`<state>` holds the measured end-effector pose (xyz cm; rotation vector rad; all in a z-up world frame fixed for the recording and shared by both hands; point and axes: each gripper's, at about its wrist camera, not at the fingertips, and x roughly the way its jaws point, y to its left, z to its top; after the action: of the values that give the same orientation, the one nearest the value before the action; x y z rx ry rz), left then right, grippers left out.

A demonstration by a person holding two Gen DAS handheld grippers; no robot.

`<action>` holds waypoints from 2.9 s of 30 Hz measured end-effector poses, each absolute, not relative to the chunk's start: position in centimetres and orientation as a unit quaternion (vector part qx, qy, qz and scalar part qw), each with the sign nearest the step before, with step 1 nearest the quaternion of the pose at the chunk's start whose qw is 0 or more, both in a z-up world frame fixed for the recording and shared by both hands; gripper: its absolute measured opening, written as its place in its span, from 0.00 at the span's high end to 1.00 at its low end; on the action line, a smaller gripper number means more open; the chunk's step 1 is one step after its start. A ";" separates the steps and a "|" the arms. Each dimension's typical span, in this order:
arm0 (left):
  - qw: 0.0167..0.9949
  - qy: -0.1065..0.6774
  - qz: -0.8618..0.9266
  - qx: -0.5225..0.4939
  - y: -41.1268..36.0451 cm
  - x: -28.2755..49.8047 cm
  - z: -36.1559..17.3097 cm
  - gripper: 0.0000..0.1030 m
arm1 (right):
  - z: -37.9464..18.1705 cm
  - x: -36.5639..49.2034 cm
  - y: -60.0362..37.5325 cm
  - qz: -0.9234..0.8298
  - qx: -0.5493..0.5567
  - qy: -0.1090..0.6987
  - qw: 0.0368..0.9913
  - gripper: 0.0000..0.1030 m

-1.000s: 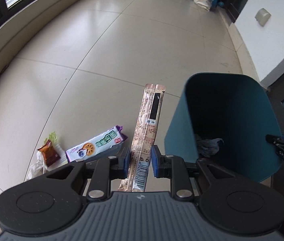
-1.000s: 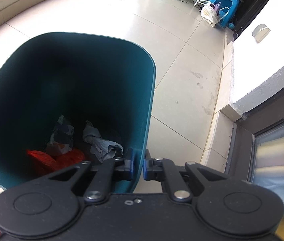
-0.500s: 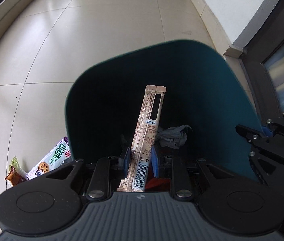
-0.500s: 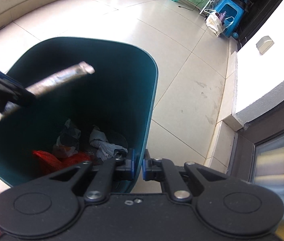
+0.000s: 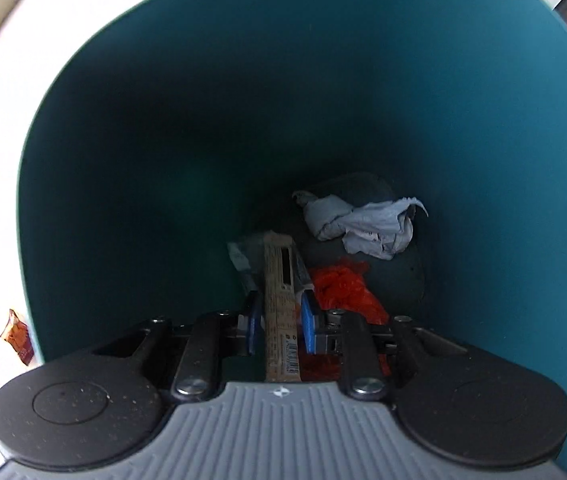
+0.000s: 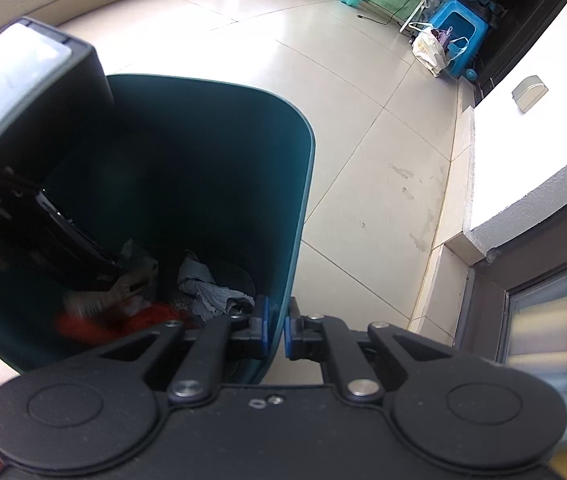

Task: Collect trash
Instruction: 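Carry the tan stick wrapper with the left tool into the bin and release, then move the left tool to the white-and-purple biscuit packet and grasp it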

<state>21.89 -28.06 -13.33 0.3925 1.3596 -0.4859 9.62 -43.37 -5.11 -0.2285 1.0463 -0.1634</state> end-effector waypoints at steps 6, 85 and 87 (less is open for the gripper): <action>0.740 0.604 -0.249 0.158 -27.1 21.2 -12.0 0.80 | -5.2 9.6 -43.4 -0.078 -0.110 0.497 0.857 0.94; 0.634 0.602 -0.359 0.326 -5.9 31.9 -28.3 0.32 | -7.5 13.7 -46.4 -0.178 -0.064 0.577 0.794 0.85; 0.638 0.593 -0.357 0.338 -6.1 32.0 -28.9 0.32 | -7.6 13.8 -46.4 -0.181 -0.066 0.581 0.791 0.84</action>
<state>32.00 -6.10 -28.90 0.7719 1.3530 -0.8143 13.83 -46.36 -7.56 -0.1426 1.2513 -0.3885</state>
